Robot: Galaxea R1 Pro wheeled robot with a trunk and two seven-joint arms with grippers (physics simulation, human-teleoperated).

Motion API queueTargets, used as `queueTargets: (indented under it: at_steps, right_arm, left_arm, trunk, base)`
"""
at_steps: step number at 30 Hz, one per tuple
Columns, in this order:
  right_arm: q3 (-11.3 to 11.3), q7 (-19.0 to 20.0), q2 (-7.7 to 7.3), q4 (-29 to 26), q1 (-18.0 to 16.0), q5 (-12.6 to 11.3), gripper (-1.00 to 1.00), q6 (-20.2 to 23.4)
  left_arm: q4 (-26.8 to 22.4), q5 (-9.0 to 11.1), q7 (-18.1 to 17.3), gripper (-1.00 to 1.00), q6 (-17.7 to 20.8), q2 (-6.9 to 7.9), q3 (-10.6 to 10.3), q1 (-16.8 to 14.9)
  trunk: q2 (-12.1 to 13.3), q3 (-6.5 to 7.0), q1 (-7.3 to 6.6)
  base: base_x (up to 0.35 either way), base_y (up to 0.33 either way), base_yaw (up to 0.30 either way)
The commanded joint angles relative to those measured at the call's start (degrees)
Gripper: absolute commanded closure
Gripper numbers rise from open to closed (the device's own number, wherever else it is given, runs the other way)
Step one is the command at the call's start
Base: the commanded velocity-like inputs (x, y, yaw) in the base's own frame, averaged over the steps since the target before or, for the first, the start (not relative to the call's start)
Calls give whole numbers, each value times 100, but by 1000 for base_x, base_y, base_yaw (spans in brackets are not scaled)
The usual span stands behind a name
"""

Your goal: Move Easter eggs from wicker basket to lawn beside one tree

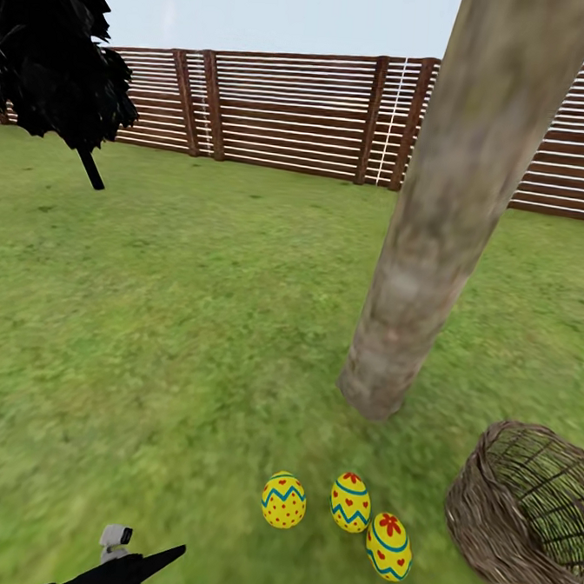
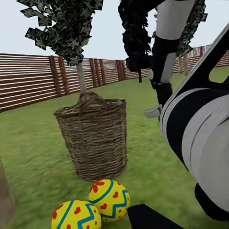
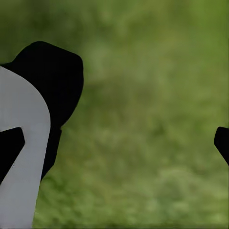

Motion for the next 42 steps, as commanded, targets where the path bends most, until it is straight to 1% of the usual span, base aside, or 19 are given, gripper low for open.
queueTargets:
  at_steps: [1,2,4,6,7,8,9,13,18,23,32,36,41,42]
  right_arm:
    - [-52,-157,-64,240,-6,59,-100,-26]
    - [-53,-252,-90,350,-6,61,-100,-25]
    - [-55,-697,-147,681,-5,67,-100,-10]
    - [-59,-925,-155,789,-4,70,-100,-4]
    - [-60,-1140,-156,877,-4,74,-100,1]
    - [-59,-1240,-156,915,-4,75,-100,1]
    - [-59,-1427,-156,986,-4,75,-100,-1]
    - [-59,-1916,-149,1127,-4,72,-100,-7]
    - [-60,-2331,-118,1207,-4,71,-100,-13]
    - [-58,-2549,-94,1354,-4,73,-100,-18]
    - [-57,-2622,-66,1442,-4,72,-100,-26]
    - [-57,-2625,29,1447,-4,71,-100,-26]
    - [-57,-2626,220,1470,-4,65,-100,-27]
    - [-57,-2626,286,1509,-4,61,-100,-30]
  left_arm:
    - [3,37,5,-100,62,5,-10,-4]
    - [3,37,8,-100,62,7,-10,-5]
    - [5,37,14,-100,62,12,-5,-4]
    - [5,37,12,-100,61,13,-3,-3]
    - [5,37,13,-100,61,14,3,-4]
    - [5,37,14,-100,60,14,9,-4]
    - [5,37,16,-100,58,15,29,-4]
    - [6,37,18,-100,56,15,104,-2]
    - [6,37,12,-100,56,15,133,-3]
    - [6,37,12,-100,56,15,139,-4]
    - [6,37,15,-100,56,15,140,-5]
    - [6,37,16,-100,56,15,140,-3]
    - [6,37,18,-100,56,15,140,-2]
    - [6,37,18,-100,56,14,140,-5]
  trunk:
    - [40,14,-24]
    - [80,32,-45]
    - [160,68,-89]
    - [240,104,-133]
    - [280,122,-155]
    - [320,140,-177]
    - [361,158,-199]
    - [521,230,-287]
    - [722,319,-397]
    - [922,409,-507]
    - [1283,571,-704]
    - [1443,643,-792]
    - [1644,732,-902]
    - [1684,750,-924]
  base:
    - [0,0,0]
    - [0,0,0]
    - [0,0,0]
    - [0,0,0]
    - [0,0,0]
    - [0,0,0]
    - [0,0,0]
    - [0,0,0]
    - [0,0,0]
    - [0,0,0]
    - [0,0,0]
    - [0,0,0]
    - [0,0,0]
    - [0,0,0]
